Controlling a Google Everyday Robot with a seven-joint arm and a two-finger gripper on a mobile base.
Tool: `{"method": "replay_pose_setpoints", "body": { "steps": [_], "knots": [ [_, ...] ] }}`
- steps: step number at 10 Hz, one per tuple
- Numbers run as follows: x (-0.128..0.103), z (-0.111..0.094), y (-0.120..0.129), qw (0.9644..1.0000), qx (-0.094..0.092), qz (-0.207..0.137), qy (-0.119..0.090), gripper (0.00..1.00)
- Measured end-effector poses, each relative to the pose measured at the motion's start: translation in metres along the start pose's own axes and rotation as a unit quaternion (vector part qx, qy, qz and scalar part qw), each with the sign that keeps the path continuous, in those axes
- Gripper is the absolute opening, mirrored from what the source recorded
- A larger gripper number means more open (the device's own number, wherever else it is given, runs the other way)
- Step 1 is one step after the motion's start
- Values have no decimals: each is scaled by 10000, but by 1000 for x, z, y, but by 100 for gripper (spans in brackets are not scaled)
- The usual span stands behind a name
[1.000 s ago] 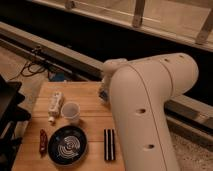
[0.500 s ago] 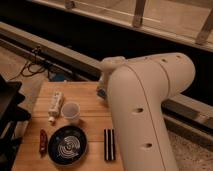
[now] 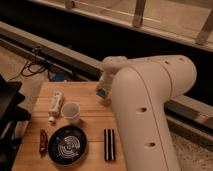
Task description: Wipe the white sponge on the table
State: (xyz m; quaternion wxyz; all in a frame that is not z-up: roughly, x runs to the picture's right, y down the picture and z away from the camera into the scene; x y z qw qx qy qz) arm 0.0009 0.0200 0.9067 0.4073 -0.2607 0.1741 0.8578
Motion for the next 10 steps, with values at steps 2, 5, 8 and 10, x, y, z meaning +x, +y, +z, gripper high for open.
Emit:
{"method": "replay_pose_setpoints", "body": {
  "steps": [2,5,8,10],
  "knots": [
    [-24,6,-3,9996,-185,214,55,1],
    [-57,-5,-37,9967,-287,757,-108,1],
    [-80,-18,-81,9888,-279,1434,-314,1],
    [-83,-28,-114,9769,-176,2085,-427,1]
  ]
}}
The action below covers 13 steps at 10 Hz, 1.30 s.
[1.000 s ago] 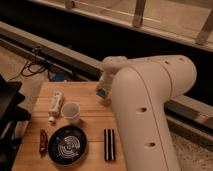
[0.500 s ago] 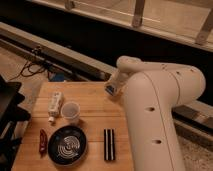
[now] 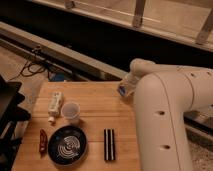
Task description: Wipe the white sponge on the table
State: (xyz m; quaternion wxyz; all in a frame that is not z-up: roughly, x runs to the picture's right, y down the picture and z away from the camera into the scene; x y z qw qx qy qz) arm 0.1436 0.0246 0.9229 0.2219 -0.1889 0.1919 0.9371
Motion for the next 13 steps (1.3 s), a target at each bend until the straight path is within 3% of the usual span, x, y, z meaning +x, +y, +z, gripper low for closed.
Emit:
{"method": "replay_pose_setpoints", "body": {
  "steps": [2,3,5,6,7,8,10,11,13],
  "knots": [
    [9,-8,-36,9983,311,480,-62,1],
    [22,-10,-54,9964,559,637,-67,1],
    [55,-10,-72,9930,977,660,-3,1],
    [72,-8,-74,9926,1081,549,79,1],
    [83,-7,-77,9930,1094,419,145,2],
    [96,-5,-77,9940,1052,132,281,10],
    [123,5,-53,9933,892,-477,559,29],
    [143,16,-31,9906,861,-804,697,41],
    [175,29,-4,9899,865,-838,746,59]
  ]
}}
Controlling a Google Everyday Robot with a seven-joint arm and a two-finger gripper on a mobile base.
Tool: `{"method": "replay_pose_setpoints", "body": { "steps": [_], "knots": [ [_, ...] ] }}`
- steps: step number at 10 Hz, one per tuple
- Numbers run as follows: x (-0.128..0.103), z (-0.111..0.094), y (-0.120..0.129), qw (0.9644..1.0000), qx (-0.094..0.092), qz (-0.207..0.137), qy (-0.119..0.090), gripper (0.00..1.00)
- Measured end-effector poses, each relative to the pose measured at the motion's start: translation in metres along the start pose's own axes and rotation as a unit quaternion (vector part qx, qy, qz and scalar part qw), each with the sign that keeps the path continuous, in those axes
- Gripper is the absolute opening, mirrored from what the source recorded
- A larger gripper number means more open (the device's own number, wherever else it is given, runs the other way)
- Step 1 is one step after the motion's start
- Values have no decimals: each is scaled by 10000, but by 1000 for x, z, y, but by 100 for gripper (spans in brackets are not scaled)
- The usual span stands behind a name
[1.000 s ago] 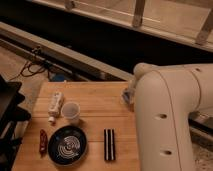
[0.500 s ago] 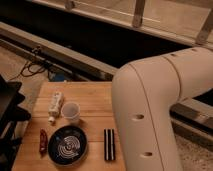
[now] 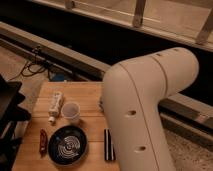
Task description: Wipe the white sponge on the table
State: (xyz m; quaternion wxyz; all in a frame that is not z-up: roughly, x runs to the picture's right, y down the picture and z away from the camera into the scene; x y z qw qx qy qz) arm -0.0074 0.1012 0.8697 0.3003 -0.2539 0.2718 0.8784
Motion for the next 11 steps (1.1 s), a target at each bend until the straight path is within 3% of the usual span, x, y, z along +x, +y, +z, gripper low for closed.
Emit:
{"method": "replay_pose_setpoints", "body": {
  "steps": [3,4,6,7,9,11],
  "knots": [
    [14,2,18,9997,-163,110,124,62],
    [8,-2,18,9993,-222,123,259,58],
    [-12,-11,15,9971,-406,161,625,40],
    [-20,-15,12,9962,-475,203,697,38],
    [-23,-20,8,9945,-612,334,785,32],
    [-27,-28,10,9947,-659,373,694,16]
  ]
}}
